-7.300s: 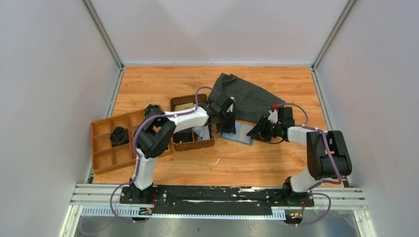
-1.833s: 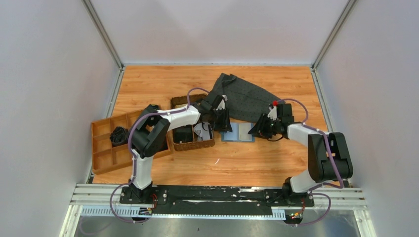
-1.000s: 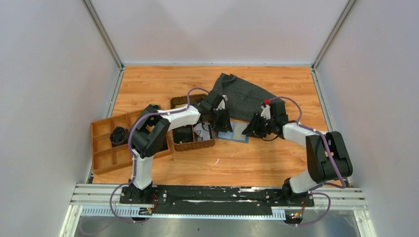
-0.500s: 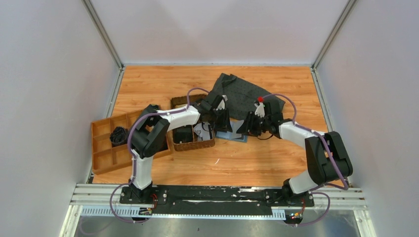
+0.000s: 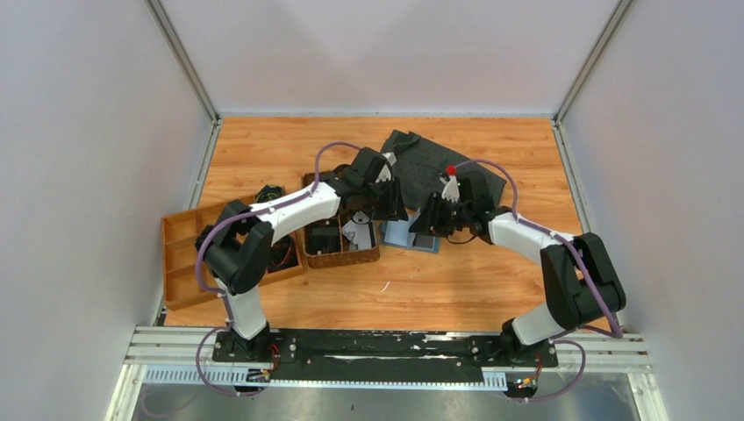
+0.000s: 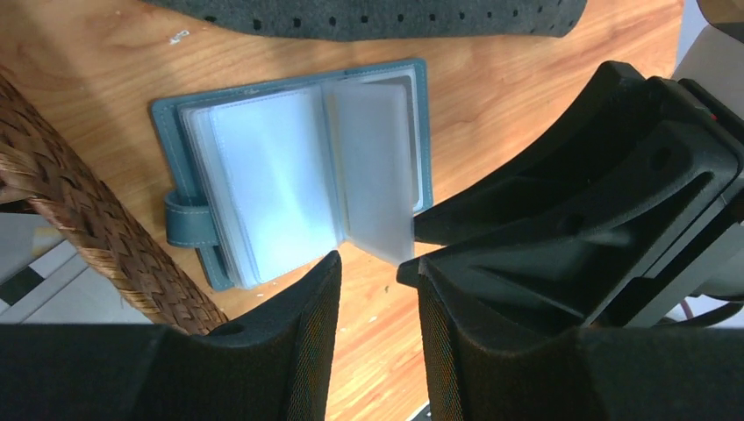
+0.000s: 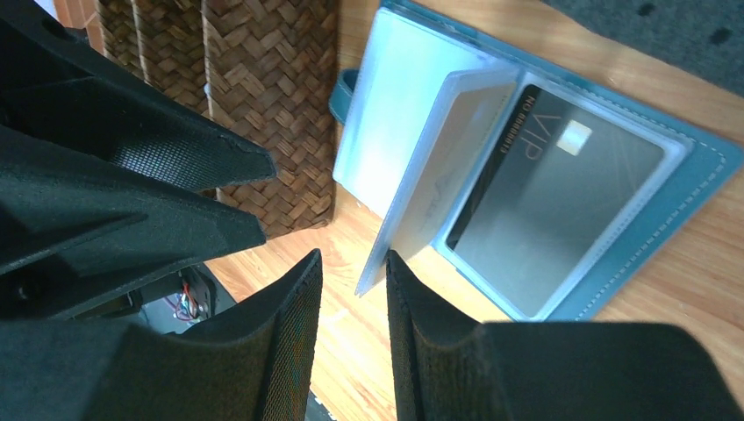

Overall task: Take the credit cards out of the card holder
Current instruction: Remove the credit card from the card holder.

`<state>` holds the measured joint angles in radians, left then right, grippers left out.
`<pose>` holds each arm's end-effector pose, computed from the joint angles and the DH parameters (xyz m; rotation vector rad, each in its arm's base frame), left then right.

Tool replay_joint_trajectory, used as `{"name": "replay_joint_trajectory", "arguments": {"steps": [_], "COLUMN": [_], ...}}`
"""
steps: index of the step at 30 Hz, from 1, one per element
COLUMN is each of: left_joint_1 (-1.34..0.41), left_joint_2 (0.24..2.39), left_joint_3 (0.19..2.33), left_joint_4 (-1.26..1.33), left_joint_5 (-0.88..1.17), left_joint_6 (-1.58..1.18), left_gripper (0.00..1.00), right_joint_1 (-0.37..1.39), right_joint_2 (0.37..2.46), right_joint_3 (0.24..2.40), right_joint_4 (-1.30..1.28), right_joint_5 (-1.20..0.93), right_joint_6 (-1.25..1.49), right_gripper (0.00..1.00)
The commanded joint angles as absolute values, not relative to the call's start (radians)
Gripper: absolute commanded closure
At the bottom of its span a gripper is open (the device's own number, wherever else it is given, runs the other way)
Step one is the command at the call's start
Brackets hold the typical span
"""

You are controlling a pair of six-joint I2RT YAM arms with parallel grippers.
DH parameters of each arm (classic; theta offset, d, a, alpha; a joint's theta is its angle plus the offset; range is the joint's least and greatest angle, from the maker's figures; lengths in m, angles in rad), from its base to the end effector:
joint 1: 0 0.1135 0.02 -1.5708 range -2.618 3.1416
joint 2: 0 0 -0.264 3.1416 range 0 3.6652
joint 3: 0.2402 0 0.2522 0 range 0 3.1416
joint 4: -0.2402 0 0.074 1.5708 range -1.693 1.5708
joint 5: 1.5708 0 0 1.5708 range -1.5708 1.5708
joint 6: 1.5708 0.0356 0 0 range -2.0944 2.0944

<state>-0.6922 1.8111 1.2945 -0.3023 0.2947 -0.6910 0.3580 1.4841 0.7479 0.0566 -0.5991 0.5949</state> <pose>0.3008 -0.2628 0.2222 0.1528 2.5821 -0.9453 0.2734 0.1237 0.1915 -0.0666 2.3795 1.1622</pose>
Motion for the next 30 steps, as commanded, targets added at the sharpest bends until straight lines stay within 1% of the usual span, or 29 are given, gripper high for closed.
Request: {"name": "replay_joint_trajectory", "arguments": {"steps": [1,11,18,23,27,30], "left_joint_1": [-0.683,-0.676,-0.675,-0.678,-0.679,-0.679], "left_joint_2": [1.785,1.761,1.763,1.81,1.876,1.918], "left_joint_3": [1.301,1.289,1.284,1.275,1.271,1.273], "left_joint_4": [-0.335,-0.341,-0.336,-0.265,-0.211,-0.18], "left_joint_5": [0.271,0.25,0.255,0.331,0.375,0.394], "left_joint_6": [-0.688,-0.695,-0.695,-0.725,-0.75,-0.765], "left_gripper": [0.6,0.6,0.6,0.59,0.6,0.59], "right_joint_1": [0.391,0.415,0.408,0.369,0.323,0.318], "right_joint_2": [1.501,1.606,1.507,1.482,1.52,1.549], "right_joint_3": [0.788,0.834,0.797,0.736,0.7,0.712], "right_joint_4": [0.07,0.105,0.061,0.068,0.159,0.179], "right_joint_5": [-0.592,-0.67,-0.586,-0.551,-0.621,-0.63], "right_joint_6": [0.609,0.617,0.579,0.605,0.672,0.689], "right_gripper": [0.65,0.63,0.63,0.63,0.65,0.66]}}
